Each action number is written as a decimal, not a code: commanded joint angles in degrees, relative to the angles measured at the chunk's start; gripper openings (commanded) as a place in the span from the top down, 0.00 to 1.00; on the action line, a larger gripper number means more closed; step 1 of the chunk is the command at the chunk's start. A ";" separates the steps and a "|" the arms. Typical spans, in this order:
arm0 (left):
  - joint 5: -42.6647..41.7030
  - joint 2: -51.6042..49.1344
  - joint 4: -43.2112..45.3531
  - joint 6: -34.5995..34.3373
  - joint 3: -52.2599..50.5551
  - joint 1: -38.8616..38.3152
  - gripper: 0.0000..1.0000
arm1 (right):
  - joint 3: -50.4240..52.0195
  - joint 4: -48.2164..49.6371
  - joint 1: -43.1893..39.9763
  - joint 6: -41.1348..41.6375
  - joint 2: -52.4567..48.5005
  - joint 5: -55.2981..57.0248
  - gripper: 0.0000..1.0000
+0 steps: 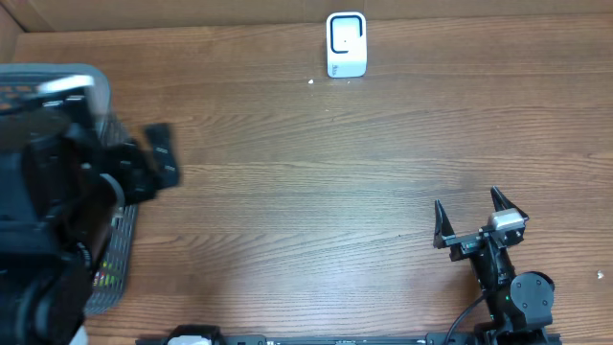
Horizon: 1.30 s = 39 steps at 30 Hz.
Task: Scan the item barcode
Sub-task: 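Reach the left gripper into the basket and grasp the Haribo bag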
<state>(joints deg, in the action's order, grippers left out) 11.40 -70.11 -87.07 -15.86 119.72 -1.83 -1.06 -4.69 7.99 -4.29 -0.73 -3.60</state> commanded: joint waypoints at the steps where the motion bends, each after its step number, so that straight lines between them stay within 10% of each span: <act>1: 11.76 -3.80 -4.31 -6.05 7.61 7.80 0.00 | 0.61 0.26 0.35 -0.07 0.57 0.35 0.00; 13: -13.11 -16.15 -9.73 -4.22 12.04 48.74 0.00 | 0.61 0.26 0.35 -0.07 0.57 0.35 0.00; 39: -2.03 -18.05 3.39 -7.19 -32.28 53.99 0.06 | 0.61 0.26 0.35 -0.07 0.57 0.35 0.00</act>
<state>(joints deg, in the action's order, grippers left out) 8.49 -88.29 -85.60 -24.93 90.89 51.88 -1.06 -4.69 7.97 -4.27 -0.73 -3.60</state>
